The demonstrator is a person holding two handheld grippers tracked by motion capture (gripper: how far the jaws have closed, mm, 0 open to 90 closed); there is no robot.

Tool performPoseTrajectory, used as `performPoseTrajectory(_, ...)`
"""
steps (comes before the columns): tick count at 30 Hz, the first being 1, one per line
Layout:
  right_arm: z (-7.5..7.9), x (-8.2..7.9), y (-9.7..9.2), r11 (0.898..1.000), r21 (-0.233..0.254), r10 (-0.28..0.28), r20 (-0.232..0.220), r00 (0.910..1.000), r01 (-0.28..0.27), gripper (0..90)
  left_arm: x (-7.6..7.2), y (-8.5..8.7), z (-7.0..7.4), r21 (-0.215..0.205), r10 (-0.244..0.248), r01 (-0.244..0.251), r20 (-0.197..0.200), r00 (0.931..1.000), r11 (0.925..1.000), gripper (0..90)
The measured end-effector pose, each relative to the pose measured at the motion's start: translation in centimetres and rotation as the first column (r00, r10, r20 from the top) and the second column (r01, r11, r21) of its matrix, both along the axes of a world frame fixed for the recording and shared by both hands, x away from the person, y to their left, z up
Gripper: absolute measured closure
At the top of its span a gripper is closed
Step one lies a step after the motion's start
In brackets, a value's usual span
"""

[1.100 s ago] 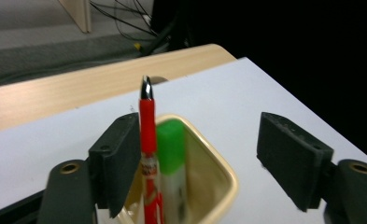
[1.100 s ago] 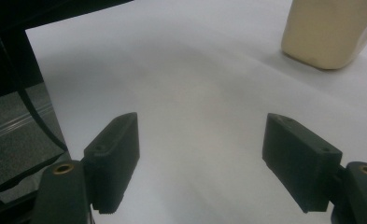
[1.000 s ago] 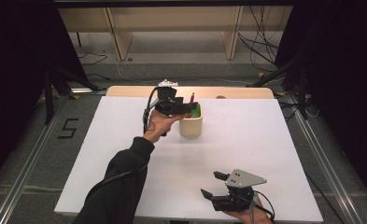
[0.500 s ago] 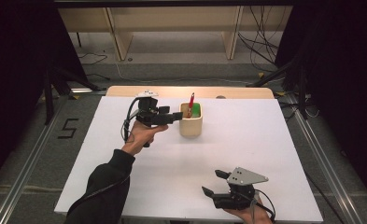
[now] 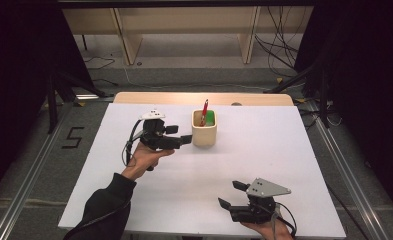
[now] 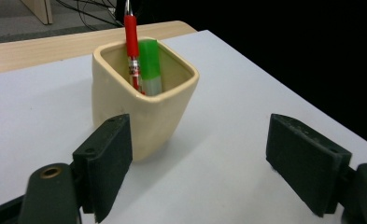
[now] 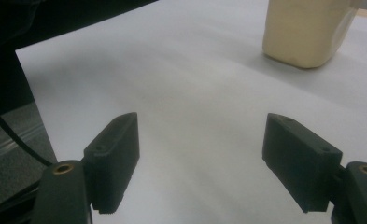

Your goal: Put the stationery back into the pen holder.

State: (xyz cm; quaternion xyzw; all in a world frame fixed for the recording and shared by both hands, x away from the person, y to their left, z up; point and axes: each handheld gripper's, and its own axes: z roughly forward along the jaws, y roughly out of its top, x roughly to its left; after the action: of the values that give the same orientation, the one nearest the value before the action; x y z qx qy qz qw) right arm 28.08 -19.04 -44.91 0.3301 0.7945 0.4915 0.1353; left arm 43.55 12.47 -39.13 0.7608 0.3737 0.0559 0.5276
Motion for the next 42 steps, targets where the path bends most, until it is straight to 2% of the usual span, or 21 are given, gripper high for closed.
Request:
performPoseTrajectory(5,0.0,0.2,-0.3,1.000,0.021,-0.014,-0.013,0.9998,0.014,27.9,-1.9,0.9,-0.5,0.010,-0.031,0.030,0.022,0.9993,0.9995,21.1)
performPoseTrajectory(10,0.0,0.2,-0.4,0.999,0.030,-0.022,-0.013,0.9997,0.023,27.9,-2.8,1.6,-0.5,-0.001,-0.039,0.039,0.030,0.9988,0.9993,20.8)
performPoseTrajectory(19,0.0,0.3,-0.5,0.999,0.031,-0.029,-0.012,0.9995,0.030,27.5,-4.9,1.9,-1.4,0.023,-0.073,0.072,0.061,0.9954,0.9972,19.7)
performPoseTrajectory(23,-0.1,0.3,-0.5,0.999,0.032,-0.033,-0.012,0.9994,0.034,27.4,-5.9,2.4,-1.5,-0.006,-0.067,0.067,0.081,0.9945,0.9977,19.5)
performPoseTrajectory(27,-0.1,0.3,-0.5,0.999,0.029,-0.035,-0.016,0.9993,0.036,27.3,-6.7,2.8,-1.5,-0.020,-0.080,0.083,0.101,0.9917,0.9964,19.2)
performPoseTrajectory(30,-0.2,0.3,-0.4,0.999,0.027,-0.037,-0.015,0.9992,0.038,27.2,-7.3,3.0,-1.9,-0.024,-0.097,0.100,0.105,0.9898,0.9947,19.1)
performPoseTrajectory(33,-0.2,0.3,-0.4,0.999,0.023,-0.038,-0.012,0.9992,0.038,27.2,-7.6,3.1,-2.3,-0.020,-0.096,0.098,0.108,0.9896,0.9950,18.8)
performPoseTrajectory(40,-0.2,0.3,-0.5,0.999,0.025,-0.042,-0.008,0.9991,0.042,27.1,-8.9,3.7,-2.9,-0.041,-0.096,0.101,0.115,0.9887,0.9941,18.4)
performPoseTrajectory(42,-0.2,0.3,-0.5,0.999,0.028,-0.045,-0.011,0.9989,0.045,27.1,-9.3,3.9,-3.3,-0.027,-0.096,0.100,0.128,0.9872,0.9946,18.4)
